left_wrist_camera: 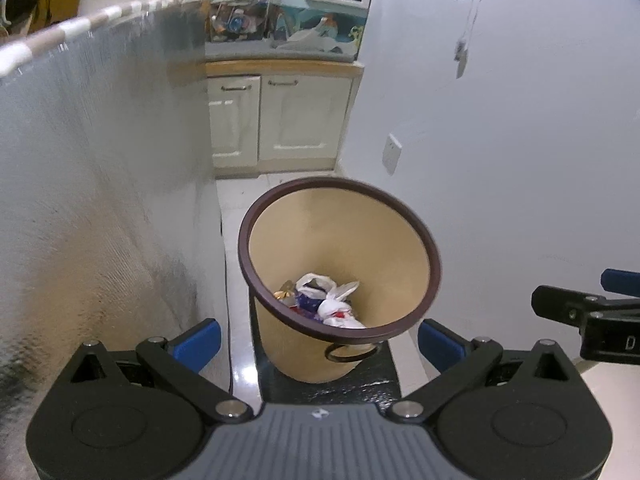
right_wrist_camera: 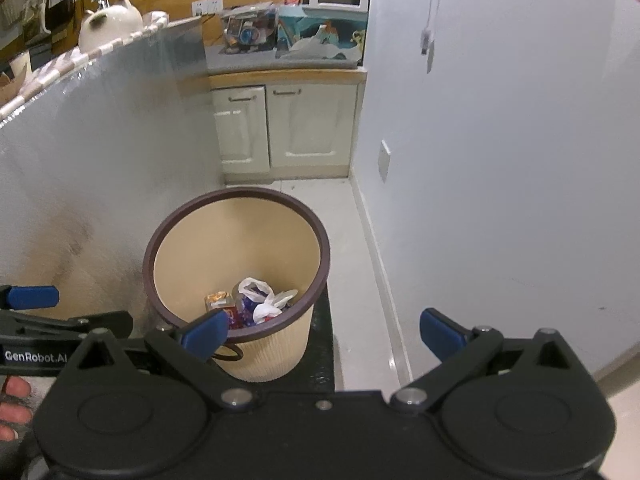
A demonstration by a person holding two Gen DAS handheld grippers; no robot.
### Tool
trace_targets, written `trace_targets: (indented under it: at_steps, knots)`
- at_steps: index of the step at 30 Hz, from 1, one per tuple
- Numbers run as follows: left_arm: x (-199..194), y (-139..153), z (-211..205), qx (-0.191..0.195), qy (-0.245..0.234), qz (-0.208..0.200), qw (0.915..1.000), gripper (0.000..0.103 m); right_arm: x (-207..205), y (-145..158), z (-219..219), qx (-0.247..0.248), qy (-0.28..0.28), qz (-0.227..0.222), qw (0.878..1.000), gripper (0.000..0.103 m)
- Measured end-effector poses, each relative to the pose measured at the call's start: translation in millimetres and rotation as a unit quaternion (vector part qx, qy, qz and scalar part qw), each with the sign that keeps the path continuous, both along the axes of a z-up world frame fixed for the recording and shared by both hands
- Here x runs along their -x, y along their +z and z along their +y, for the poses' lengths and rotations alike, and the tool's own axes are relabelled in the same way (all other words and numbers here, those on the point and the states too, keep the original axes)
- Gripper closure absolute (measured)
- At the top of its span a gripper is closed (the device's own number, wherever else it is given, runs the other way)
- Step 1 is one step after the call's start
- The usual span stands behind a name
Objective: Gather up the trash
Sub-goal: 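Raise both open tools from the wastebasket back toward the table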
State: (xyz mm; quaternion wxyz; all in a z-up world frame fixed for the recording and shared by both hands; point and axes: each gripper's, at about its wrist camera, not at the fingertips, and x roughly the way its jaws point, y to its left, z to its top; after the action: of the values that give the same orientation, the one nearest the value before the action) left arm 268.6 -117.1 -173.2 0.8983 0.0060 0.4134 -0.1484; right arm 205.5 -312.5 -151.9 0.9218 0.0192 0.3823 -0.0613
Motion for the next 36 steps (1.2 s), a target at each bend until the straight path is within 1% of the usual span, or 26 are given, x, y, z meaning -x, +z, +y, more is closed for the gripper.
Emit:
trace_targets:
  at_steps: [11, 18, 25, 36]
  knots:
    - [40, 60, -1, 0.014, -0.008, -0.048, 0.9987, 0.000, 46, 50, -5, 0.002, -0.011, -0.039, 0.999, 0.000]
    - [65, 102, 5, 0.018, -0.004, -0.089, 0.9959, 0.000, 72, 87, -4, 0.004, -0.018, -0.076, 0.997, 0.000]
    - [90, 143, 20, 0.022, 0.003, -0.129, 0.9914, 0.000, 96, 124, 3, 0.009, -0.017, -0.117, 0.993, 0.000]
    - [116, 190, 63, 0.016, 0.032, -0.177, 0.9836, 0.000, 111, 169, 35, 0.011, 0.013, -0.164, 0.986, 0.000]
